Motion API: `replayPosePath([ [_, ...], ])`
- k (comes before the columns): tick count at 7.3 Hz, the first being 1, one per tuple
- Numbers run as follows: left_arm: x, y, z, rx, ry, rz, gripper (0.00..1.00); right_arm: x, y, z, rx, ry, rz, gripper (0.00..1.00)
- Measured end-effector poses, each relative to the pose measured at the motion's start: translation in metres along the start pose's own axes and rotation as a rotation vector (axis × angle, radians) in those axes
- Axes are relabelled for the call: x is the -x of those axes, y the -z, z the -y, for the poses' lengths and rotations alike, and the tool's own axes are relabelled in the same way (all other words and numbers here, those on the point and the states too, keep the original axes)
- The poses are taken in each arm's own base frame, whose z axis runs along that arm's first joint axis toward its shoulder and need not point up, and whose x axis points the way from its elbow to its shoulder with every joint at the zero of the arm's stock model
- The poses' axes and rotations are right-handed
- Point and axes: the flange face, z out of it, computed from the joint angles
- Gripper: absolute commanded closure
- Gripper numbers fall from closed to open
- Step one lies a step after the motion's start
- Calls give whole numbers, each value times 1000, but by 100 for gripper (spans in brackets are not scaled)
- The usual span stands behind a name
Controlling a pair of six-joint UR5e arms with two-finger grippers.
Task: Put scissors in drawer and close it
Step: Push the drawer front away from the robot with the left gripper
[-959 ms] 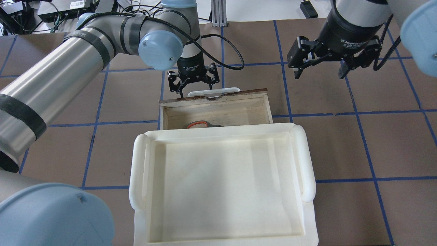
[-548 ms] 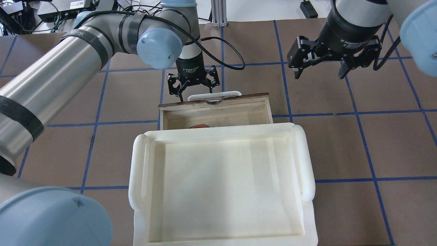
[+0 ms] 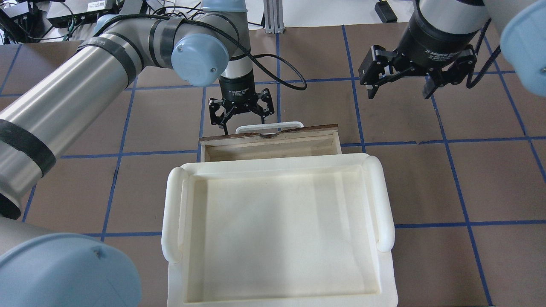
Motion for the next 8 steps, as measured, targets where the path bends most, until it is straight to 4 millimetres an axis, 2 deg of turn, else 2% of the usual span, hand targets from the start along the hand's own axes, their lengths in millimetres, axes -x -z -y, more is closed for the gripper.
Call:
replayPosePath([
  [3, -1, -8, -10, 57, -2, 30, 0, 2, 0, -1, 0, 5, 2, 0],
  [8, -17, -25, -30, 114, -10, 75, 0, 3, 0, -1, 1, 10, 2, 0],
])
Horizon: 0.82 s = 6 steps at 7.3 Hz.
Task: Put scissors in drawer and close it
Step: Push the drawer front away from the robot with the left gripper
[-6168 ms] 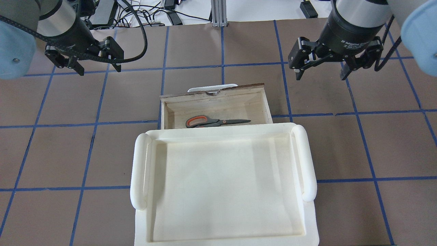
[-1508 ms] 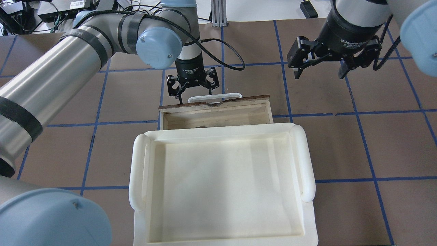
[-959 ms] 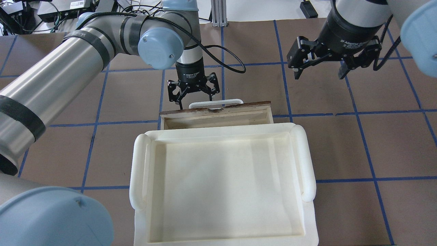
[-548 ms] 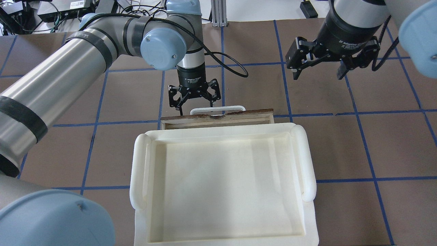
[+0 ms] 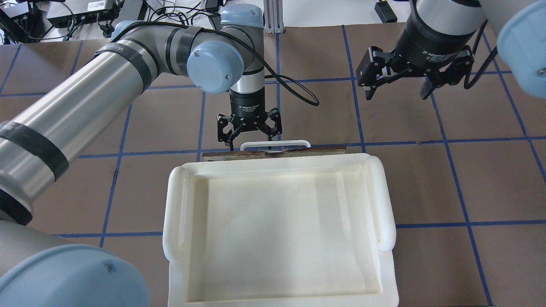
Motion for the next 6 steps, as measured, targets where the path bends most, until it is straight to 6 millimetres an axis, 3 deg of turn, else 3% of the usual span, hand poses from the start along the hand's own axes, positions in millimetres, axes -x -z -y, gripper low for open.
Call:
replayPosePath([
  [6, 2, -16, -12, 103, 59, 36, 0, 0, 0, 0, -1, 11, 0, 0],
])
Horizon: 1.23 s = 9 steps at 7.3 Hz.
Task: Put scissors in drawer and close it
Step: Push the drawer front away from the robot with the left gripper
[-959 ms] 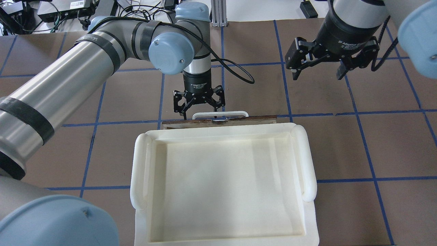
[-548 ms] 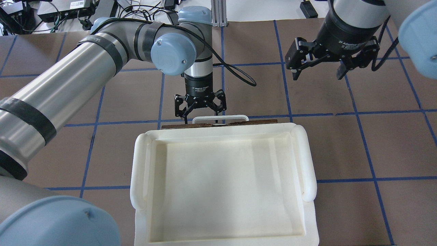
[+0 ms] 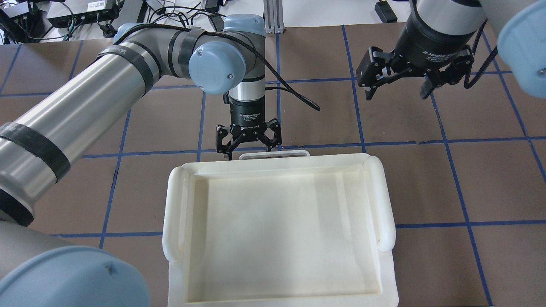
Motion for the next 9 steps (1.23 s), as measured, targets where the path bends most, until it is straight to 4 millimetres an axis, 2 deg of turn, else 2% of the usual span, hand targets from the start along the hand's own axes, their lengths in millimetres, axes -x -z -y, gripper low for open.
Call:
replayPosePath([
  [5, -5, -13, -12, 46, 20, 8, 0, 0, 1, 0, -2, 1, 0, 0],
  [9, -1, -13, -21, 74, 27, 26, 0, 0, 1, 0, -1, 2, 0, 0],
])
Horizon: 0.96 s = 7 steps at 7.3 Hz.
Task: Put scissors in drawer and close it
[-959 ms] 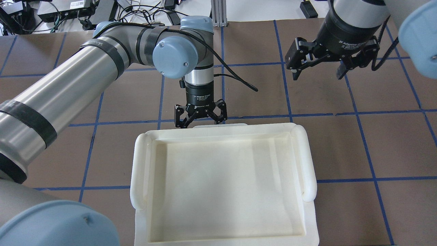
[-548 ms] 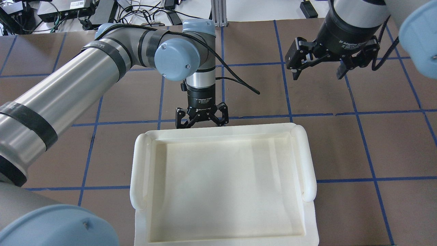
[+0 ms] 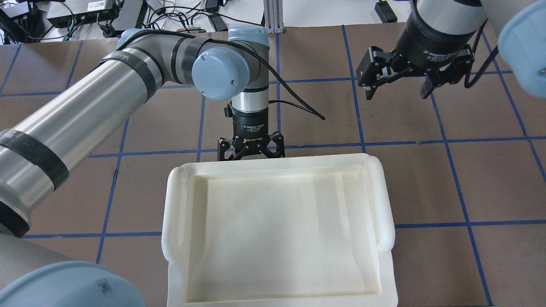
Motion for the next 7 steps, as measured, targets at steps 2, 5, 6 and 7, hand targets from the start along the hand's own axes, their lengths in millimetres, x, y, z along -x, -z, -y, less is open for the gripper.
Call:
replayPosePath([
  [2, 3, 10, 6, -21, -3, -25, 0, 0, 0, 0, 0, 0, 0, 0],
  [5, 16, 46, 35, -122, -38, -113, 0, 0, 0, 0, -1, 0, -1, 0],
  [6, 26, 65, 41, -169, -64, -143, 0, 0, 0, 0, -1, 0, -1, 0],
  [7, 41, 88, 47, -225, -93, -175, 0, 0, 0, 0, -1, 0, -1, 0],
])
